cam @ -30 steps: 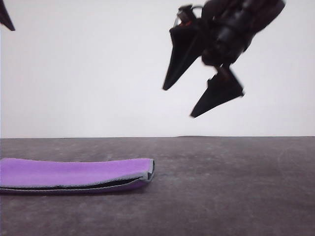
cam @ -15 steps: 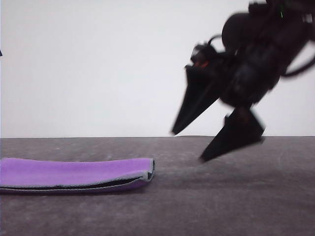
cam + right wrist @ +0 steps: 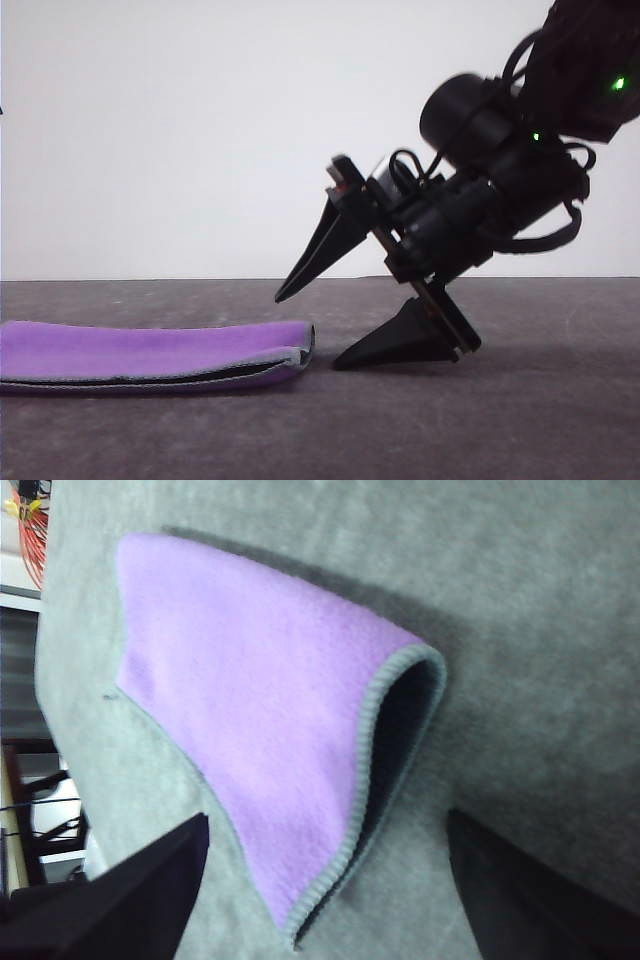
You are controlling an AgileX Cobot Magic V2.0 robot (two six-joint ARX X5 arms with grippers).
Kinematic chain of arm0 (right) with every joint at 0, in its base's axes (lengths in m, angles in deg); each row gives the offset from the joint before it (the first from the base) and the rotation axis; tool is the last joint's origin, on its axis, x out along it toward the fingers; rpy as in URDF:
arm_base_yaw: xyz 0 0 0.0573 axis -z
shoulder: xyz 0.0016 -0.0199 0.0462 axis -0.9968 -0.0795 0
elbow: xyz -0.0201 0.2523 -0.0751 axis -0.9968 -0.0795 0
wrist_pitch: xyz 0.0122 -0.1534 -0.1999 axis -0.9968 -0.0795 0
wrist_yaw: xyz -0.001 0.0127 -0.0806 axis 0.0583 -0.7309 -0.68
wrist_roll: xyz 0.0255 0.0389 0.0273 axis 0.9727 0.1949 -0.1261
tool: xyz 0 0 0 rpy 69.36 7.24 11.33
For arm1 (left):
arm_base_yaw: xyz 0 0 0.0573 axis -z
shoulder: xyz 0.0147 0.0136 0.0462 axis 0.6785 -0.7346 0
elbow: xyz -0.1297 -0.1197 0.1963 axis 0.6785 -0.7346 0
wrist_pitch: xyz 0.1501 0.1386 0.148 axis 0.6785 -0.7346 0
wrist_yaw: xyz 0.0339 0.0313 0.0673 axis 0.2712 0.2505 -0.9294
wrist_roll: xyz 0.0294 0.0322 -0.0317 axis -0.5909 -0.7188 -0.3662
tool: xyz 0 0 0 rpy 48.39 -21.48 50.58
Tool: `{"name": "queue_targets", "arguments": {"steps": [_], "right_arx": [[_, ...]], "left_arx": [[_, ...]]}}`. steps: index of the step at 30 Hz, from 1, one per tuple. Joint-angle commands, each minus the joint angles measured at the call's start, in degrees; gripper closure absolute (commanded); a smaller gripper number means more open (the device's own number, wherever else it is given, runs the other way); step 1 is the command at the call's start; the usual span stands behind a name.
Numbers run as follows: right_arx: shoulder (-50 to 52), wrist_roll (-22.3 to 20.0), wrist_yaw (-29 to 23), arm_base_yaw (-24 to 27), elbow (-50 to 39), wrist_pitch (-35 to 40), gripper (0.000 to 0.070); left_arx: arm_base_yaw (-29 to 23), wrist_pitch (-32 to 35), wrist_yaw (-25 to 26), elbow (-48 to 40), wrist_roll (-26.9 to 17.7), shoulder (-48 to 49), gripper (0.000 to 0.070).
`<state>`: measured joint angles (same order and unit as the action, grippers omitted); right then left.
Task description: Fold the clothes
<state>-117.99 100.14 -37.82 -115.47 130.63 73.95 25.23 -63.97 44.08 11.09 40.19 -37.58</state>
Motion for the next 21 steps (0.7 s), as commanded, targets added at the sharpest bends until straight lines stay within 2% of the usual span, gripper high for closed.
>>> {"name": "queue_targets", "arguments": {"steps": [1, 6, 13, 21], "right_arx": [[-1.3, 1.9, 0.1, -0.9, 0.6, 0.8, 0.0221], [-1.4, 4.4, 0.2, -2.5, 0.6, 3.9, 0.0296], [-1.5, 5.3, -0.7, -3.7, 0.6, 4.6, 0.0297], [-1.5, 3.8, -2.7, -3.5, 0.6, 2.2, 0.0297]], "left_arx": [[-0.2, 0.3, 0.1, 0.7, 0.1, -0.9, 0.0254], [-0.2, 0.7, 0.1, 0.7, 0.2, -0.9, 0.0254], [-0.2, 1.0, 0.1, 0.7, 0.3, -0.9, 0.0254], [-0.2, 1.1, 0.1, 0.7, 0.5, -0.9, 0.0254]]}}
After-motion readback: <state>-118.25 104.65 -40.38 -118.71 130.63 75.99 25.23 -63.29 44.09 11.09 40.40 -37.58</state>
